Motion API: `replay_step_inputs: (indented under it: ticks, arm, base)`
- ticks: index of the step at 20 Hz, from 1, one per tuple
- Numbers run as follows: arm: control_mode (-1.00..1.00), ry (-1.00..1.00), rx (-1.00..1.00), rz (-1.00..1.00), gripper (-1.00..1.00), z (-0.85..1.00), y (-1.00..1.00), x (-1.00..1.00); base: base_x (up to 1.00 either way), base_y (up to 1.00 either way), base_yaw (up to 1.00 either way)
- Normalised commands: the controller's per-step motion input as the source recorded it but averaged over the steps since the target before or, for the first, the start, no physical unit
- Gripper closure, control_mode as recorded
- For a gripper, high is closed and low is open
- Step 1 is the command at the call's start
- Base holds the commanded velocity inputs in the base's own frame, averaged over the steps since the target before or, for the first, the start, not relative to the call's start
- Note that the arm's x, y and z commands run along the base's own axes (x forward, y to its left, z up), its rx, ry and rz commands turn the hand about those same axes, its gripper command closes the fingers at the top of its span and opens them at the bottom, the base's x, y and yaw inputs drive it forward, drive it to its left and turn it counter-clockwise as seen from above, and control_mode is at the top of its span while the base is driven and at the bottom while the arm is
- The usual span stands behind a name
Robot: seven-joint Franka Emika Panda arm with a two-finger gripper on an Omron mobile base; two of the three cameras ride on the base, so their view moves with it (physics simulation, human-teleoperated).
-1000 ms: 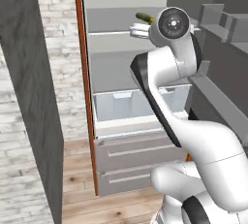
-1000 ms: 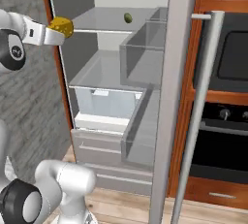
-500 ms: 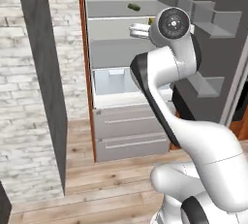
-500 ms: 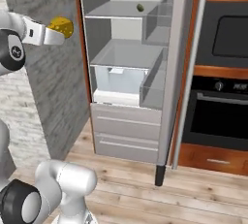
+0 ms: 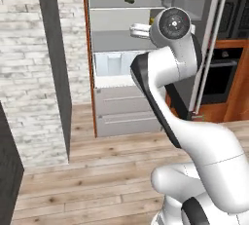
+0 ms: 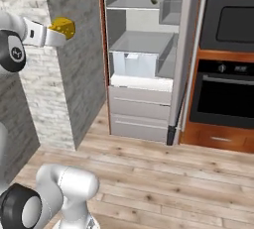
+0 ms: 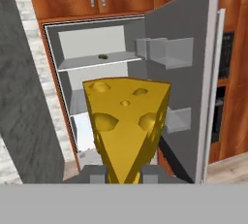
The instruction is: Take the cheese, steak, and cucumber from the fridge and place them on the plate on the dining counter to create an appetizer plate.
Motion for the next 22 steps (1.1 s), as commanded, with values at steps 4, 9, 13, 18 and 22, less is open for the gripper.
replay_step_inputs:
  ticks: [4, 9, 13, 18, 22]
  arm:
    - [1.00, 0.00, 0.00, 0.00, 1.00, 0.00, 0.00, 0.00]
    - [1.00, 0.00, 0.00, 0.00, 1.00, 0.00, 0.00, 0.00]
    - [1.00, 0.00, 0.00, 0.00, 1.00, 0.00, 0.00, 0.00]
    - [1.00, 0.00, 0.00, 0.00, 1.00, 0.00, 0.00, 0.00]
    - [1.00, 0.00, 0.00, 0.00, 1.00, 0.00, 0.00, 0.00]
  base:
    - [-1.00, 0.23, 0.02]
    - [-1.00, 0.17, 0.03]
    - [-1.00, 0.06, 0.00]
    - [-1.00, 0.05, 0.00]
    - [-1.00, 0.12, 0.00]
